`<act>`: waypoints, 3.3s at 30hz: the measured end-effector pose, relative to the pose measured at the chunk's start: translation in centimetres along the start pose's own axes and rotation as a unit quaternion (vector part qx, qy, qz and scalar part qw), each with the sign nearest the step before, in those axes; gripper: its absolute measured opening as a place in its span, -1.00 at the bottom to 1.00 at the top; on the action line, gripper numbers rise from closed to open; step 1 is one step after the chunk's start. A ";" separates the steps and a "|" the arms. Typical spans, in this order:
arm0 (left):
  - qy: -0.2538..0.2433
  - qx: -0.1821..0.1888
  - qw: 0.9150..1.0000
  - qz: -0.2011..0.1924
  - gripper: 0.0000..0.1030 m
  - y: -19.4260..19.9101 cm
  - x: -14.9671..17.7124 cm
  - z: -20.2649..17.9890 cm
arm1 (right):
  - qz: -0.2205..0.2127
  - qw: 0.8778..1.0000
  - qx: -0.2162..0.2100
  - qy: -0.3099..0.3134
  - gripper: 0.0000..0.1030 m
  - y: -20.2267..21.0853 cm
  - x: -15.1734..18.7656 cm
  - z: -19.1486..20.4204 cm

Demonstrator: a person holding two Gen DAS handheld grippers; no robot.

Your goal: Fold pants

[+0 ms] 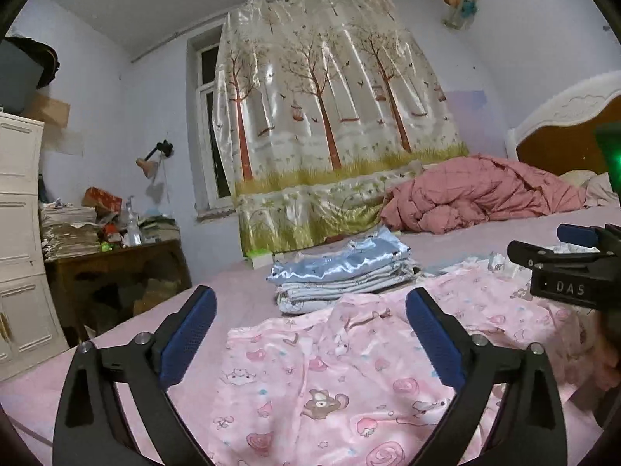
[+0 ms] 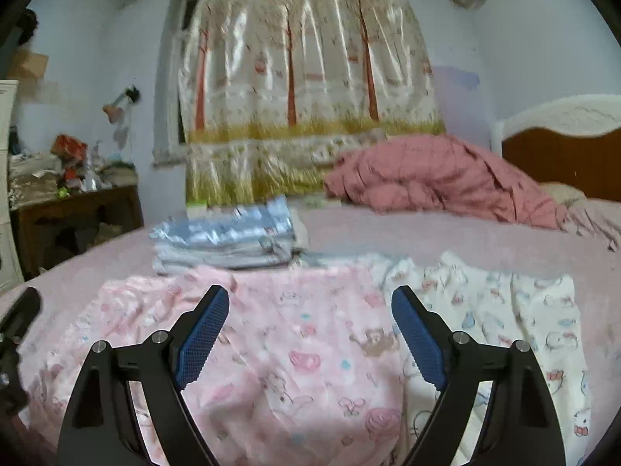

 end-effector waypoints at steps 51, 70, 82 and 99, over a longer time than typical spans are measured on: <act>0.055 -0.057 0.997 0.000 1.00 1.3 0.3 2.7 | -0.101 0.994 0.032 0.012 0.99 4.9 -1.5 -0.3; 0.053 -0.072 0.996 0.006 1.00 1.6 0.3 3.0 | -0.094 0.995 0.031 0.019 0.99 4.2 -1.2 -0.8; 0.048 -0.071 0.996 0.007 1.00 1.7 0.6 3.0 | -0.089 0.995 0.031 0.021 0.99 3.9 -0.8 -0.8; 0.056 -0.072 0.996 0.012 1.00 1.4 1.2 4.1 | -0.049 0.999 0.023 0.009 0.99 2.2 0.4 -1.0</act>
Point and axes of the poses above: each gripper's, at about its wrist camera, not at the fingertips, and y roughly against the way its jaws point, z to its left, x to its underside, the point moved 8 cm from there along -y, roughly the way its jaws point, and after that the axes turned 15 degrees about x, right-handed, at the moved point
